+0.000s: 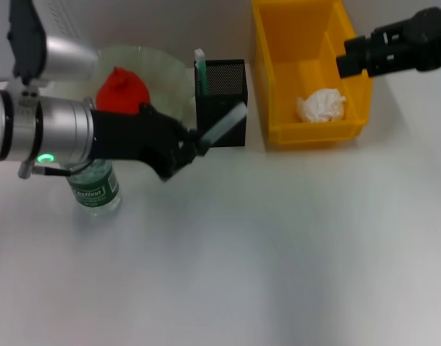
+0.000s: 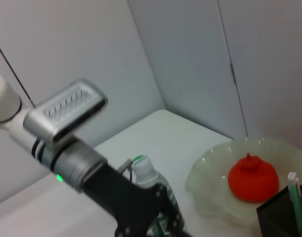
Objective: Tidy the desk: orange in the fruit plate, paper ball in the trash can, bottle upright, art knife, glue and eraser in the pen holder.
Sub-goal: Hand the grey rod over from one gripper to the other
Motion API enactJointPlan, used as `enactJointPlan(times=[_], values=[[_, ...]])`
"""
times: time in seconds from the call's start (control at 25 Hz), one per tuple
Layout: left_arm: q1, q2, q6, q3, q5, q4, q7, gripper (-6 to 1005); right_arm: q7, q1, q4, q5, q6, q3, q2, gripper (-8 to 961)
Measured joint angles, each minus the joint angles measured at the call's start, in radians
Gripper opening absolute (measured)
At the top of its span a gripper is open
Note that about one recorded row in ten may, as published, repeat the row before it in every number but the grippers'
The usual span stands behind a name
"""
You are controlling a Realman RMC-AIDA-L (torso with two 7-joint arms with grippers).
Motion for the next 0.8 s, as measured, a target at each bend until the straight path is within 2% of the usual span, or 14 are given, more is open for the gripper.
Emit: enactJointPlan(times=[0.04, 0.16, 0.28, 0.56, 0.64, 0.68, 0.8], values=[[0.000, 0.000, 0.000, 0.000, 0.000, 0.000, 0.000, 141, -0.028, -0.011, 0.000, -0.002, -0.006, -0.003, 0.006, 466], [-0.007, 0.000, -0.005, -0.028, -0.063, -0.030, 0.033, 141, -0.042, -0.024, -0.003, -0.005, -0.010, -0.008, 0.010, 466], [-0.007, 0.000, -0.005, -0.028, -0.063, -0.030, 0.033, 140, -0.054, -0.043, -0.008, -0.005, -0.013, -0.014, 0.011, 465], [-0.004, 0.001, -0.052, -0.091, -0.227, -0.055, 0.105, 137, -0.084, -0.065, -0.016, -0.004, -0.057, -0.012, 0.010, 464], [-0.002, 0.001, -0.052, -0.101, -0.271, -0.059, 0.128, 136, -0.108, -0.067, -0.017, -0.006, -0.055, -0.013, 0.024, 463], [-0.001, 0.001, -0.053, -0.104, -0.280, -0.059, 0.131, 135, -0.108, -0.067, -0.017, -0.006, -0.055, -0.013, 0.024, 463], [-0.001, 0.001, -0.054, -0.110, -0.316, -0.064, 0.144, 135, -0.161, -0.069, -0.011, -0.010, -0.045, -0.009, 0.047, 463]])
